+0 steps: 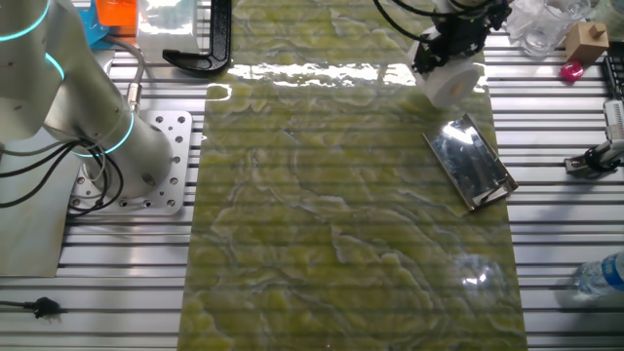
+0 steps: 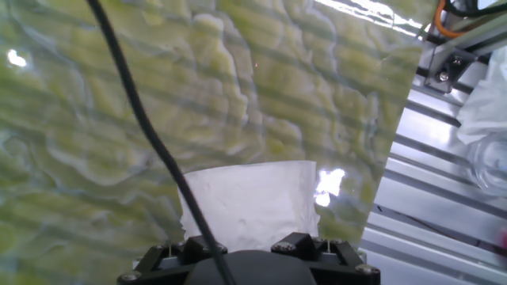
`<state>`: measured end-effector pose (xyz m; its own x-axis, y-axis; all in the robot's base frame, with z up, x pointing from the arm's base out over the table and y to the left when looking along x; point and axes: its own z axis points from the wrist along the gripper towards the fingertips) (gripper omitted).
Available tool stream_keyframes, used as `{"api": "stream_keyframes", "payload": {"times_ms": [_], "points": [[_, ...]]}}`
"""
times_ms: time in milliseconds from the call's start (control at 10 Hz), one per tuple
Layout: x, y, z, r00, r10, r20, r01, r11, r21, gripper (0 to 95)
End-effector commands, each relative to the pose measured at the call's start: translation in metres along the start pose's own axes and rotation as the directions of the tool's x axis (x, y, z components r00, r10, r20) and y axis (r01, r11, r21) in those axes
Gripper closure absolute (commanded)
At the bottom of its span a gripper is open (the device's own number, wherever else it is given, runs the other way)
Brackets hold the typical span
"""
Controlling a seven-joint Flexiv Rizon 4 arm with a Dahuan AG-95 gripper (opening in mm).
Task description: Put the toilet paper on its holder
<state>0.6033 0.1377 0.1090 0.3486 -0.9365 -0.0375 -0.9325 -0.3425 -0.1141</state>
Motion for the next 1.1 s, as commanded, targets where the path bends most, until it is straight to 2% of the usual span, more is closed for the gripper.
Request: {"api": "stream_keyframes", "payload": {"times_ms": [100,800,1100], "points": [[0.000,0.000,-0.001,1.000,-0.001,0.027,0.000,1.000,0.002,95.0],[0.006,-0.005,0.004,0.999,-0.004,0.034,0.004,1.000,0.003,95.0],[0.008,-0.004,0.012,0.999,0.001,0.034,-0.001,1.000,0.001,95.0]]}}
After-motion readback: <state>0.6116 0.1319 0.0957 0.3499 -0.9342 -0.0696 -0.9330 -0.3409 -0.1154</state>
